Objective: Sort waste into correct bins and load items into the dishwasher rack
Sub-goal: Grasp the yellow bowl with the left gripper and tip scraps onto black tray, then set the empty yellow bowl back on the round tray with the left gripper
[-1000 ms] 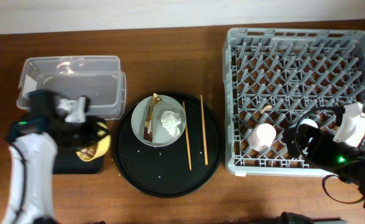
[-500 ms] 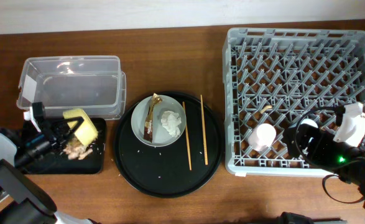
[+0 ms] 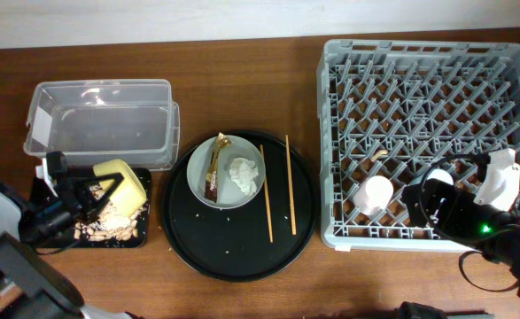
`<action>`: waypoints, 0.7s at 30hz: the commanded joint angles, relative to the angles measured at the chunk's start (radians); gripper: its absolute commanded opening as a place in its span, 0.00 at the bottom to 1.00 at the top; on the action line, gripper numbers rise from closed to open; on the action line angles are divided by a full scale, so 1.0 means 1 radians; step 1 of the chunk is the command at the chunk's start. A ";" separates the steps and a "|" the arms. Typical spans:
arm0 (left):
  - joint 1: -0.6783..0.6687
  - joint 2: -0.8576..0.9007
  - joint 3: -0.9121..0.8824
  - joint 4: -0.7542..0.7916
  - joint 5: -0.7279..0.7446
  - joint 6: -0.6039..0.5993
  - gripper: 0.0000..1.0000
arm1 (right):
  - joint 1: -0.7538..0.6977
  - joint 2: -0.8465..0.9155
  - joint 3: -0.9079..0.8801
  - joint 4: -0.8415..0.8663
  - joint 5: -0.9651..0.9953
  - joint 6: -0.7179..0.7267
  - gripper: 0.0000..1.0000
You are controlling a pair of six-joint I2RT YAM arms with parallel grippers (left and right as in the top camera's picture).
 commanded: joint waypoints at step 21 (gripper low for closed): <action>-1.393 -0.342 -0.249 0.803 -1.482 -1.518 0.46 | -0.003 0.001 0.012 -0.019 0.006 -0.032 0.98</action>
